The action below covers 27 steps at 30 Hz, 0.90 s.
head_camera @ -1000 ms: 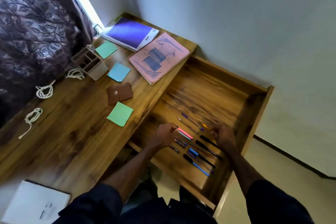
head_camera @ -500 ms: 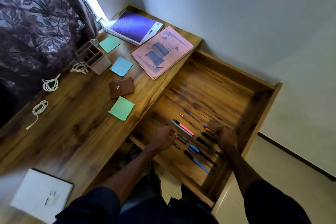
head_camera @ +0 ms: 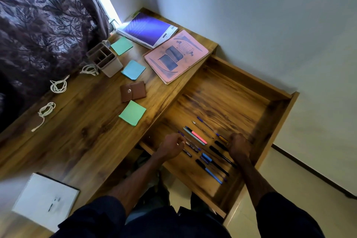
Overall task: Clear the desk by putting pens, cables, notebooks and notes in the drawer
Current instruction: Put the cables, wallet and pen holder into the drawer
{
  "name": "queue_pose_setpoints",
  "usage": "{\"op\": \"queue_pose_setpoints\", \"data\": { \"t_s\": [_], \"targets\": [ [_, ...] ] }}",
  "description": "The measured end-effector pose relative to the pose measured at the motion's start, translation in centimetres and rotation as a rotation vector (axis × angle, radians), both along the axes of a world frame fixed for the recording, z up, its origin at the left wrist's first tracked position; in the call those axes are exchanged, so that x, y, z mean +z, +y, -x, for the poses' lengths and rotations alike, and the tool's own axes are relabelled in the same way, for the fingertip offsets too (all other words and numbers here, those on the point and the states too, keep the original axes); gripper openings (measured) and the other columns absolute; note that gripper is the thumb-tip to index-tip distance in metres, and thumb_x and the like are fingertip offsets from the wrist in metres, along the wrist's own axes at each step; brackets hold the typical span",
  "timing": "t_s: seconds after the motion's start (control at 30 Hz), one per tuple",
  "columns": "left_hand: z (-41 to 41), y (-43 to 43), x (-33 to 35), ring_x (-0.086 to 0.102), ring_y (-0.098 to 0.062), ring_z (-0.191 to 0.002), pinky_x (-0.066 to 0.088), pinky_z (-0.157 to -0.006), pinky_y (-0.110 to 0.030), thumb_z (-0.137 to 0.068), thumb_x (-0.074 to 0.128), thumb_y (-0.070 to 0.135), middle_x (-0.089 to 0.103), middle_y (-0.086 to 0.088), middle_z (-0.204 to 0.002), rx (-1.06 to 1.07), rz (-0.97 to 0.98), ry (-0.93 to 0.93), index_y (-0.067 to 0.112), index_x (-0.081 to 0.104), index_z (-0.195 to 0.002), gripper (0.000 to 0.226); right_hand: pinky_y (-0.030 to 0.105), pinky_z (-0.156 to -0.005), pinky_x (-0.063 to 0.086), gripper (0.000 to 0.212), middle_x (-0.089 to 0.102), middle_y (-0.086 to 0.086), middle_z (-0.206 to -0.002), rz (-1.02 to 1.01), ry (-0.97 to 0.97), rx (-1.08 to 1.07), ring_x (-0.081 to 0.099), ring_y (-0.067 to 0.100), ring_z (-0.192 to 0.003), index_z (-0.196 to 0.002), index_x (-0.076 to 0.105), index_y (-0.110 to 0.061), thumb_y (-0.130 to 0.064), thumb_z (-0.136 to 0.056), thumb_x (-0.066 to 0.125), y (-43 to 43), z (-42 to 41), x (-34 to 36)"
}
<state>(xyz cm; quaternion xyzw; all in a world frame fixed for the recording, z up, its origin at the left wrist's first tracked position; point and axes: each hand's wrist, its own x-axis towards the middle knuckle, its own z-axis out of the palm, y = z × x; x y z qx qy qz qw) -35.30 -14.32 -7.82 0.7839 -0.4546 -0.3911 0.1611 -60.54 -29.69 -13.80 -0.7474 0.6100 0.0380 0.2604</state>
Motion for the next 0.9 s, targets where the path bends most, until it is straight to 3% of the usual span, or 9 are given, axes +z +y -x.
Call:
{"op": "queue_pose_setpoints", "data": {
  "t_s": [0.2, 0.3, 0.37, 0.47, 0.6, 0.73, 0.9],
  "targets": [
    [-2.4, 0.4, 1.6, 0.065, -0.004, -0.091, 0.058, -0.081, -0.029, -0.096, 0.060, 0.027, 0.068, 0.007, -0.100, 0.040, 0.030, 0.009, 0.021, 0.068, -0.106, 0.014, 0.038, -0.082, 0.056, 0.024, 0.065, 0.009, -0.115, 0.096, -0.116, -0.034, 0.063, 0.025, -0.102, -0.109, 0.071, -0.015, -0.009, -0.085, 0.071, 0.9, -4.8, 3.1],
    [-4.4, 0.8, 3.0, 0.064, -0.003, -0.092, 0.051, -0.076, -0.018, -0.096, 0.059, 0.022, 0.070, 0.006, -0.102, 0.094, 0.057, -0.002, 0.019, 0.070, -0.104, 0.014, 0.036, -0.087, 0.048, 0.022, 0.066, 0.009, -0.115, 0.092, -0.246, 0.035, 0.062, 0.028, -0.107, -0.106, 0.073, -0.013, -0.010, -0.083, 0.074, 2.0, -8.6, 5.0],
    [-6.0, 1.2, 3.9, 0.065, -0.005, -0.094, 0.045, -0.072, -0.014, -0.095, 0.060, 0.020, 0.071, 0.005, -0.102, 0.124, 0.074, -0.013, 0.018, 0.071, -0.100, 0.012, 0.034, -0.086, 0.049, 0.016, 0.071, 0.004, -0.108, 0.086, -0.335, 0.063, 0.065, 0.024, -0.102, -0.098, 0.075, -0.018, -0.013, -0.082, 0.074, 2.9, -11.6, 6.3],
    [-9.7, 2.7, 5.2, 0.066, -0.009, -0.096, 0.048, -0.077, -0.021, -0.093, 0.062, 0.020, 0.071, 0.006, -0.100, 0.210, 0.099, -0.010, 0.021, 0.072, -0.094, 0.010, 0.032, -0.087, 0.051, 0.015, 0.073, -0.003, -0.098, 0.116, -0.448, 0.167, 0.065, 0.012, -0.093, -0.095, 0.077, -0.017, -0.012, -0.081, 0.074, 4.9, -17.3, 8.8],
    [-14.8, 5.6, 6.4, 0.066, -0.012, -0.095, 0.049, -0.079, -0.026, -0.091, 0.064, 0.023, 0.072, 0.005, -0.103, 0.334, 0.134, -0.052, 0.019, 0.073, -0.098, 0.011, 0.027, -0.083, 0.048, 0.016, 0.075, 0.003, -0.095, 0.103, -0.505, 0.279, 0.066, 0.018, -0.089, -0.094, 0.078, -0.011, -0.012, -0.080, 0.073, 7.9, -24.9, 11.6],
    [-19.8, 9.3, 7.0, 0.067, -0.015, -0.099, 0.051, -0.088, -0.027, -0.088, 0.065, 0.020, 0.074, 0.002, -0.106, 0.452, 0.149, -0.058, 0.018, 0.075, -0.098, 0.014, 0.032, -0.081, 0.054, 0.012, 0.075, 0.003, -0.092, 0.060, -0.512, 0.370, 0.068, 0.018, -0.084, -0.090, 0.077, -0.013, -0.015, -0.080, 0.071, 10.8, -31.3, 12.1],
    [-24.0, 13.6, 6.8, 0.068, -0.016, -0.100, 0.049, -0.088, -0.024, -0.087, 0.065, 0.020, 0.075, 0.001, -0.105, 0.546, 0.152, -0.048, 0.018, 0.077, -0.096, 0.016, 0.032, -0.078, 0.053, 0.009, 0.075, 0.002, -0.087, 0.043, -0.473, 0.425, 0.066, 0.018, -0.081, -0.086, 0.077, -0.013, -0.010, -0.080, 0.072, 13.9, -36.2, 11.7]
  ]
}}
